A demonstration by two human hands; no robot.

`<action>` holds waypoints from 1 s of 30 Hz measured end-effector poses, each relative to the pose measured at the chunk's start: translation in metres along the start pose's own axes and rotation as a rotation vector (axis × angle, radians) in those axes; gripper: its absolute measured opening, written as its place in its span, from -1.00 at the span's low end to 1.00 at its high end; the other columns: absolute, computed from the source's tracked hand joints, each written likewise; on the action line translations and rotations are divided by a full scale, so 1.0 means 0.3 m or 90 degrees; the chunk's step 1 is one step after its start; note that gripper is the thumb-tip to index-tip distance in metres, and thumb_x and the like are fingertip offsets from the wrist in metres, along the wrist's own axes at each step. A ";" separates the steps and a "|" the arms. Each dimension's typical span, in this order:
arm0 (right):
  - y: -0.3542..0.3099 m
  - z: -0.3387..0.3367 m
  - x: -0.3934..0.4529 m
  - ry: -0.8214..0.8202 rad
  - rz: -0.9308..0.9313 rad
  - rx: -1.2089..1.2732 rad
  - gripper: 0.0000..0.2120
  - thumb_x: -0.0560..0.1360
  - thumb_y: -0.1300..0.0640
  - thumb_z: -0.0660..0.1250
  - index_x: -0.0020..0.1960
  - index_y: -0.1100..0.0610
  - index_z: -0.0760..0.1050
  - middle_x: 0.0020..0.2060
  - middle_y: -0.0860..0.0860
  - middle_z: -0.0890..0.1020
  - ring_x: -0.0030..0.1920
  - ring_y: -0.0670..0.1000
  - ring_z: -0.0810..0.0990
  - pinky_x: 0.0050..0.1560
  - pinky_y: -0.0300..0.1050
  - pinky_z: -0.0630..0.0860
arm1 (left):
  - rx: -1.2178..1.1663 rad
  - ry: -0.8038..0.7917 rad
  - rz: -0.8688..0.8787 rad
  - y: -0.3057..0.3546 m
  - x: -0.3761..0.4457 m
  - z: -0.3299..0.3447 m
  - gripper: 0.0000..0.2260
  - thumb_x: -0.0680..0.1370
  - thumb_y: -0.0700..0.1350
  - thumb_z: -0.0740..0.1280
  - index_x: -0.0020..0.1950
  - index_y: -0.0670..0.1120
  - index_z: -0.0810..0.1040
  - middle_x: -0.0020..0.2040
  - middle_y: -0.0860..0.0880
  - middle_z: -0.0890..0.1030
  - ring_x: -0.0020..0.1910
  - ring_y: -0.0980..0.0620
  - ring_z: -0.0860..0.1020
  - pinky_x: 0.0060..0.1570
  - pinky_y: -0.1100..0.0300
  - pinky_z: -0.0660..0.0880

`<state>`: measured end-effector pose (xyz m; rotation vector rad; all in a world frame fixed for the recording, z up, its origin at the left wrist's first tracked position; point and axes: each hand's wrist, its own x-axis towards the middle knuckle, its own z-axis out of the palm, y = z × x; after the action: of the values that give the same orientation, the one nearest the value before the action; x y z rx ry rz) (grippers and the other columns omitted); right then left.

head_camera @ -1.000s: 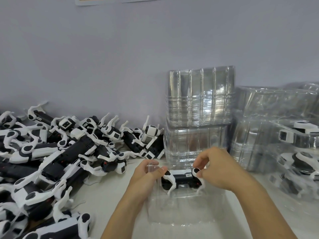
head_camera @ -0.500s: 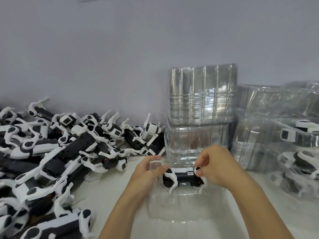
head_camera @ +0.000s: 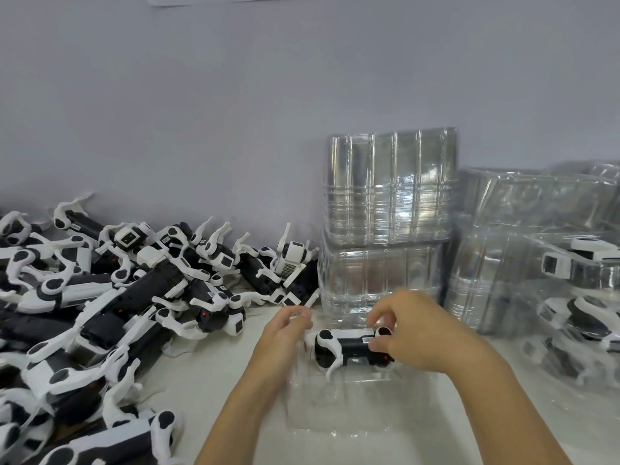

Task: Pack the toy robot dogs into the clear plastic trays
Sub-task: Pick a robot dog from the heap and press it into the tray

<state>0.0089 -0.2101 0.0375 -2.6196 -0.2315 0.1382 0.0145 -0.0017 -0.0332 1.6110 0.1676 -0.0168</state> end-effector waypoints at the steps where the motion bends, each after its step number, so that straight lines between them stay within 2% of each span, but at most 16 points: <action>1: -0.008 0.005 0.001 0.005 -0.010 0.005 -0.75 0.48 -0.04 0.49 0.14 -0.14 0.59 0.04 -0.15 0.48 -0.04 -0.14 0.51 -0.05 -0.24 0.44 | -0.005 0.002 0.003 -0.001 0.003 0.002 -0.84 0.40 0.16 0.34 -0.11 0.22 0.67 0.08 0.02 0.68 0.21 0.05 0.56 0.34 0.02 0.41; 3: -0.034 0.025 0.004 0.031 -0.045 0.011 -0.71 0.47 -0.11 0.48 0.18 -0.18 0.59 0.12 -0.17 0.50 0.12 -0.09 0.50 0.17 -0.10 0.48 | -0.012 0.007 0.010 -0.004 0.012 0.003 -0.78 0.37 0.17 0.29 -0.11 0.19 0.68 0.05 0.00 0.69 0.20 0.04 0.58 0.36 -0.01 0.40; 5: -0.062 0.055 0.010 0.032 -0.088 0.036 -0.71 0.46 -0.11 0.48 0.17 -0.19 0.59 0.13 -0.19 0.53 0.18 -0.09 0.49 0.25 -0.03 0.48 | -0.013 0.004 0.016 -0.007 0.018 0.004 -0.78 0.38 0.16 0.29 -0.11 0.18 0.68 0.01 -0.01 0.70 0.18 0.03 0.60 0.36 -0.03 0.41; 10: -0.096 0.129 0.029 -0.004 -0.143 0.069 -0.70 0.51 0.11 0.47 0.20 -0.16 0.62 0.09 -0.13 0.61 0.05 -0.13 0.59 -0.03 -0.27 0.47 | 0.006 -0.004 0.019 -0.008 0.017 0.000 -0.79 0.38 0.15 0.30 -0.09 0.19 0.68 0.03 0.00 0.71 0.18 0.05 0.60 0.35 -0.02 0.41; 15: -0.104 0.146 0.032 0.045 -0.156 0.077 -0.84 0.48 0.17 0.49 -0.01 -0.06 0.69 -0.13 -0.08 0.62 -0.14 -0.08 0.61 -0.06 -0.10 0.62 | 0.013 -0.007 0.018 0.005 0.005 0.004 -0.81 0.35 0.08 0.32 -0.10 0.19 0.67 0.07 0.00 0.69 0.18 0.06 0.59 0.33 -0.02 0.43; 17: -0.108 0.154 0.031 0.069 -0.161 0.081 -0.84 0.49 0.17 0.48 -0.02 -0.07 0.69 -0.19 -0.09 0.61 -0.18 -0.09 0.59 -0.10 -0.10 0.62 | 0.021 -0.006 0.020 0.011 -0.002 0.007 -0.79 0.34 0.07 0.33 -0.08 0.17 0.66 0.09 -0.01 0.68 0.19 0.04 0.59 0.32 -0.01 0.44; 20: -0.115 0.164 0.031 0.106 -0.149 0.123 -0.82 0.49 0.16 0.49 0.02 -0.09 0.70 -0.22 -0.11 0.63 -0.22 -0.12 0.60 -0.18 -0.30 0.57 | 0.031 -0.009 0.019 0.010 -0.006 0.007 -0.79 0.38 0.08 0.36 -0.02 0.13 0.64 0.12 -0.03 0.67 0.20 0.00 0.59 0.34 -0.03 0.43; 22: -0.121 0.167 0.030 0.115 -0.138 0.131 -0.81 0.47 0.16 0.51 0.03 -0.06 0.70 -0.19 -0.12 0.65 -0.21 -0.16 0.62 -0.16 -0.36 0.56 | 0.040 -0.003 0.016 0.003 -0.002 0.004 -0.90 0.50 0.02 0.37 0.00 0.13 0.64 0.13 -0.02 0.66 0.20 0.01 0.58 0.33 -0.01 0.43; 24: -0.122 0.163 0.031 0.109 -0.136 0.121 -0.78 0.49 0.15 0.50 0.10 -0.07 0.68 -0.15 -0.14 0.67 -0.16 -0.19 0.62 -0.15 -0.40 0.52 | 0.042 0.000 0.014 -0.002 0.003 0.002 -0.90 0.57 -0.05 0.35 0.00 0.12 0.64 0.12 0.00 0.67 0.20 0.04 0.58 0.28 0.04 0.45; 27: -0.111 0.138 0.033 0.063 -0.133 0.137 -0.72 0.56 0.19 0.40 0.19 -0.10 0.63 -0.11 -0.16 0.70 -0.15 -0.28 0.60 -0.24 -0.53 0.44 | 0.037 -0.002 0.016 0.003 0.003 0.000 -0.87 0.57 -0.10 0.35 -0.03 0.13 0.65 0.09 0.03 0.68 0.17 0.11 0.58 0.09 0.15 0.44; 30: -0.090 0.097 0.030 0.033 -0.123 0.175 -0.73 0.56 0.18 0.39 0.19 -0.10 0.62 -0.09 -0.20 0.68 -0.11 -0.32 0.59 -0.23 -0.57 0.42 | 0.043 0.009 0.016 0.005 -0.001 -0.002 -0.88 0.56 -0.09 0.36 0.00 0.12 0.65 0.12 0.00 0.65 0.15 0.10 0.56 0.04 0.16 0.41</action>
<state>0.0098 -0.1714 0.0249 -2.3109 -0.4156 0.0316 0.0142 -0.0011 -0.0316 1.6808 0.1593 0.0083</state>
